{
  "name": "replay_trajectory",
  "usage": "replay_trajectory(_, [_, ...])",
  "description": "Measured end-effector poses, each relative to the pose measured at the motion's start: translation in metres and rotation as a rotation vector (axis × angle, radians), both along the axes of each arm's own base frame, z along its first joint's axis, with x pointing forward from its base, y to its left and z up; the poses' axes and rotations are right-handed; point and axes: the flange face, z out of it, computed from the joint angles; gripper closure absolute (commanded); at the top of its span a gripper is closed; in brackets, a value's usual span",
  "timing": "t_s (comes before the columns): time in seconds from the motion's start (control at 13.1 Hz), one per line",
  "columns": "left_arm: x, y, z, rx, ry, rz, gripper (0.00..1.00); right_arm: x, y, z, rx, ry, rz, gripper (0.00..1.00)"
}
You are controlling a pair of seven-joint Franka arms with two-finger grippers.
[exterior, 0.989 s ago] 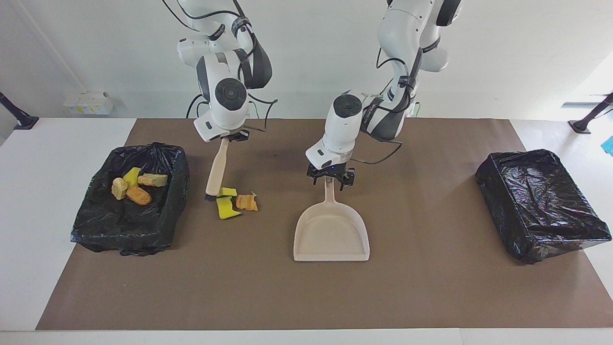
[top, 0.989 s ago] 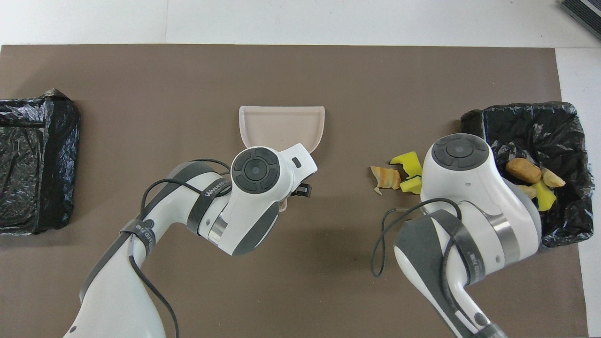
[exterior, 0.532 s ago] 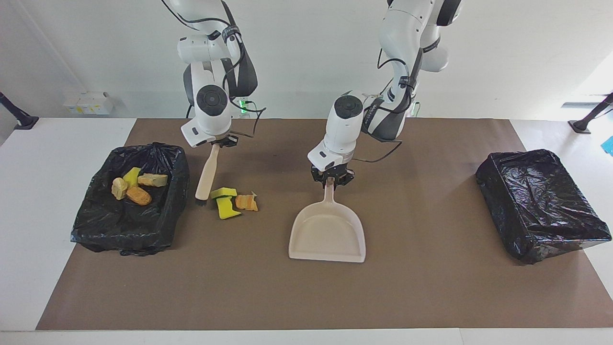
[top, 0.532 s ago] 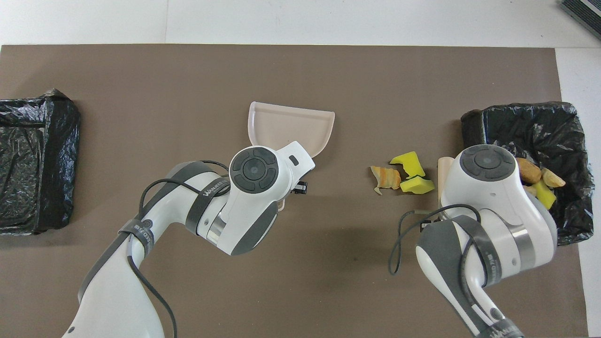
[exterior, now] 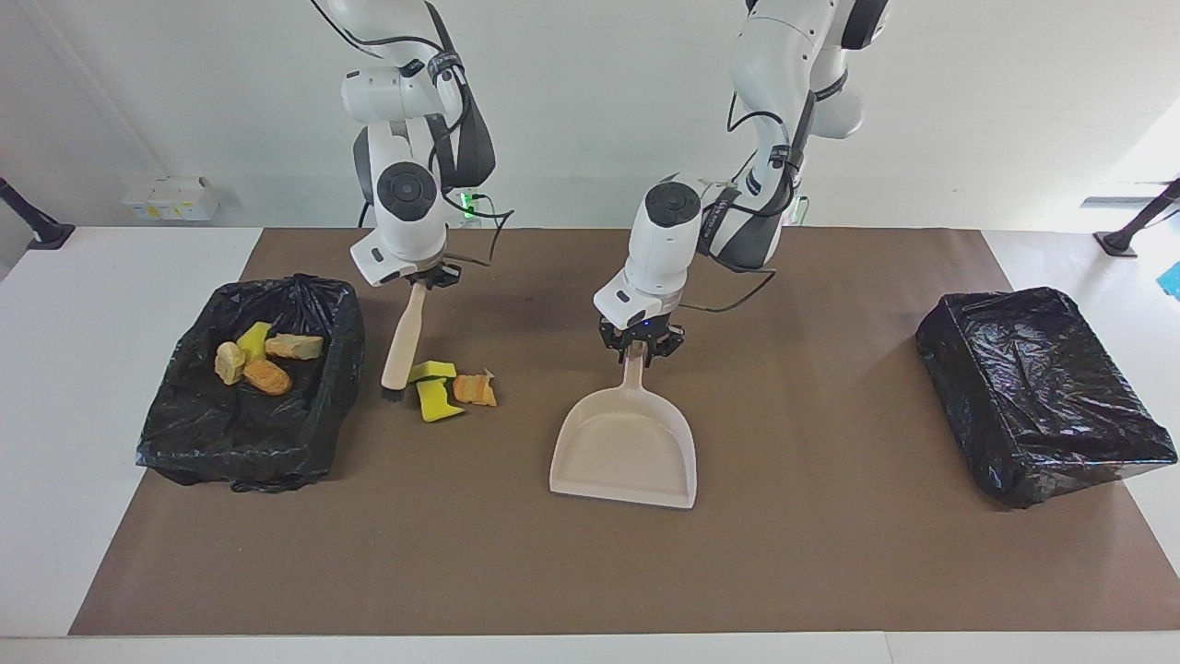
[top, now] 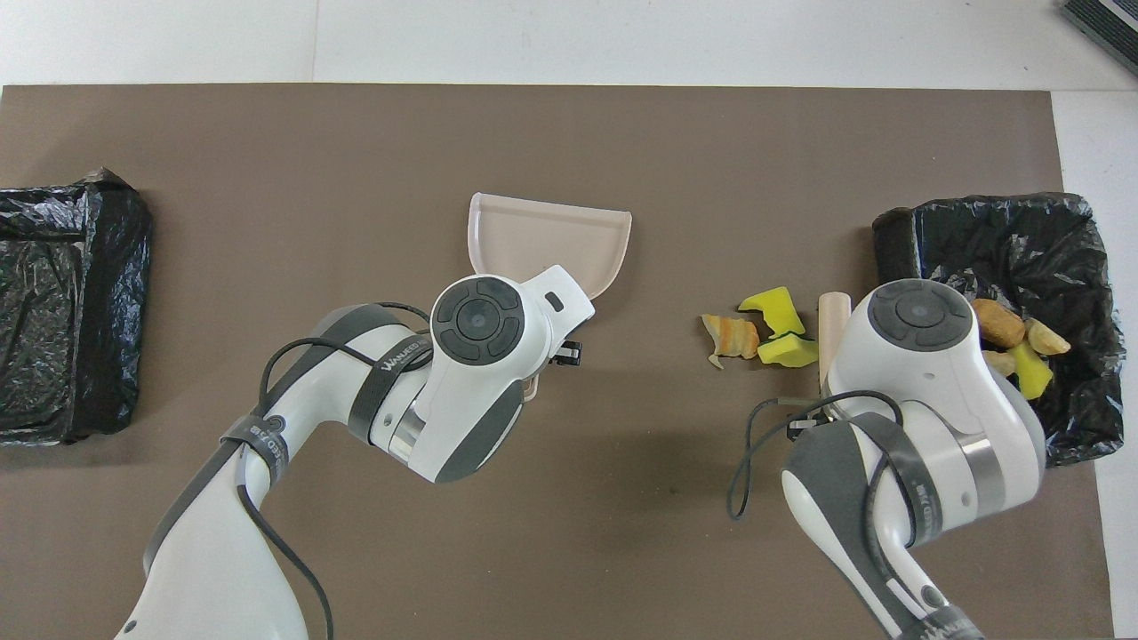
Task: Sweep and dump trash in bin
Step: 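Sweep the yellow pieces toward the dustpan with the brush in the right gripper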
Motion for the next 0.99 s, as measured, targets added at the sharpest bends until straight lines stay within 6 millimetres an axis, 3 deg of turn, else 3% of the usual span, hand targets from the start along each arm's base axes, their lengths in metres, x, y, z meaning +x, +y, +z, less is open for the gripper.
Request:
replay_trajectory(0.08, [-0.001,-0.001,0.001,-0.001,-0.001,-0.001,0.54,0.002,-0.002,-0.006,0.006,-0.011,-0.004,1.00])
replay_trajectory(0.23, [-0.002,-0.002,0.002,-0.003,-0.003,-0.004,0.70,0.008,-0.009,-0.014,0.013,-0.018,-0.017,1.00])
replay_trajectory(0.38, [-0.001,-0.002,0.003,-0.003,-0.003,-0.004,1.00,0.010,-0.016,-0.019,0.016,-0.015,-0.034,1.00])
replay_trajectory(0.68, [0.006,0.008,0.004,0.031,-0.037,-0.103,1.00,0.012,-0.012,-0.018,0.030,-0.028,-0.036,1.00])
replay_trajectory(0.99, [0.039,0.052,0.019,0.056,-0.052,-0.291,1.00,0.013,-0.003,-0.022,0.055,-0.022,-0.040,1.00])
